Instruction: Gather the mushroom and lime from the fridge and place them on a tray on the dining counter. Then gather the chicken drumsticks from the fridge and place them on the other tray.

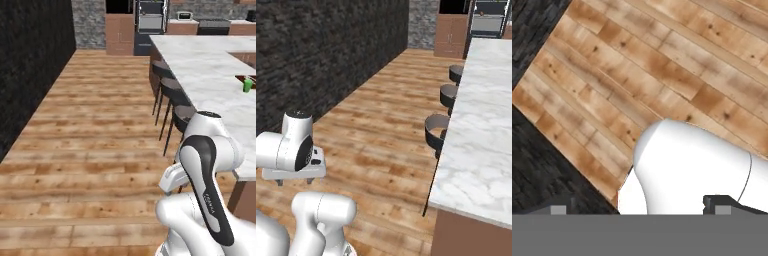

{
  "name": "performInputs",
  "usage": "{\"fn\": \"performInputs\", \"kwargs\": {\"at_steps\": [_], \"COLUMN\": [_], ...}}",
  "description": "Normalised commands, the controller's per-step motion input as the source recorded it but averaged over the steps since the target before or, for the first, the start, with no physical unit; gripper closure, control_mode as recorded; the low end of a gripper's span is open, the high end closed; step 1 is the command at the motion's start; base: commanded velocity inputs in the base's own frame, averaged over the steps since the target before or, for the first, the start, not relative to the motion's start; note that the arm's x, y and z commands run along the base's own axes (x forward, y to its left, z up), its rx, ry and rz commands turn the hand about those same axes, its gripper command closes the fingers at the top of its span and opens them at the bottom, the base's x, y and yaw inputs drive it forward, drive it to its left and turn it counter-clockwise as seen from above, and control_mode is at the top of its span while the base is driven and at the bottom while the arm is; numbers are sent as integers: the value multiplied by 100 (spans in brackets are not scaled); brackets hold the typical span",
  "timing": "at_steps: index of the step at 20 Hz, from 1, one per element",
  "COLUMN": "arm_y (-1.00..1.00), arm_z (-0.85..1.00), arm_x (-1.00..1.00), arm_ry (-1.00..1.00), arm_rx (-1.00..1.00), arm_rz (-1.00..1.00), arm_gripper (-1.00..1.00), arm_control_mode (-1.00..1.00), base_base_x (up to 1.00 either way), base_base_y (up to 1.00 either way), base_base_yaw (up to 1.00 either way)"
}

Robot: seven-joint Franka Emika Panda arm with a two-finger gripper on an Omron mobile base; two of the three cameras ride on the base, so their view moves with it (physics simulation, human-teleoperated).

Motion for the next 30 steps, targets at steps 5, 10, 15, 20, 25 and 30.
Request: {"fn": "performInputs", "kwargs": {"at_steps": [5, 10, 15, 20, 25, 30], "arm_y": [0, 0, 0, 0, 0, 0], "arm_z": [0, 0, 0, 0, 0, 0], "arm_x": [0, 0, 0, 0, 0, 0], "arm_ry": [0, 0, 0, 0, 0, 0], "arm_rx": [0, 0, 0, 0, 0, 0], "arm_rz": [0, 0, 0, 0, 0, 0], "arm_gripper": [-100, -100, -100, -100, -100, -100], "arm_control_mode": [100, 100, 100, 100, 100, 100], "base_base_x": [87, 100, 100, 98, 97, 100], "base_base_y": [98, 93, 77, 70, 71, 76], "base_base_yaw": [-34, -33, -41, -46, -45, -42]}}
